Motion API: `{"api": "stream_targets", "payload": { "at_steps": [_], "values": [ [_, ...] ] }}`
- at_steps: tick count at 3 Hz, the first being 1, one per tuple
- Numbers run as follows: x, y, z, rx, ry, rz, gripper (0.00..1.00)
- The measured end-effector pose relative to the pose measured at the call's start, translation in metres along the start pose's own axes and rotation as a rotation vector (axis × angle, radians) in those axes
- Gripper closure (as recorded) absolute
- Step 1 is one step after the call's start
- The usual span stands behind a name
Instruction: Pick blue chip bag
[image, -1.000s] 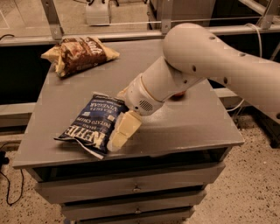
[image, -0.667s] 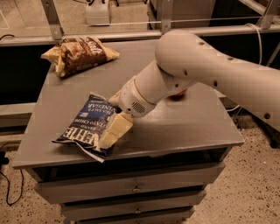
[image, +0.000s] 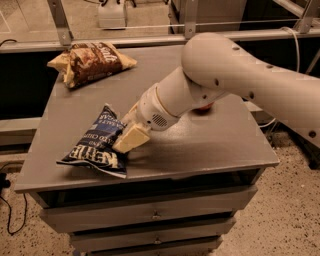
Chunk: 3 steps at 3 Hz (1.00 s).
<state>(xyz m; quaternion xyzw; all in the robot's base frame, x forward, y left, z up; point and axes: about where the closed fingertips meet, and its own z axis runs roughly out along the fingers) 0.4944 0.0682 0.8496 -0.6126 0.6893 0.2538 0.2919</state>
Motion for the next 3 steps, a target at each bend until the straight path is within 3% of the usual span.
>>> {"api": "stream_targets", "payload": {
  "at_steps": [1,2,3],
  "values": [
    [-0.016,-0.008,-0.026,0.047,-0.048,-0.029,0.87],
    [-0.047,-0.027,-0.058,0.096,-0.119,-0.072,1.00],
    [-0.077,-0.054,-0.095,0.140,-0.199,-0.068,1.00]
  ]
}}
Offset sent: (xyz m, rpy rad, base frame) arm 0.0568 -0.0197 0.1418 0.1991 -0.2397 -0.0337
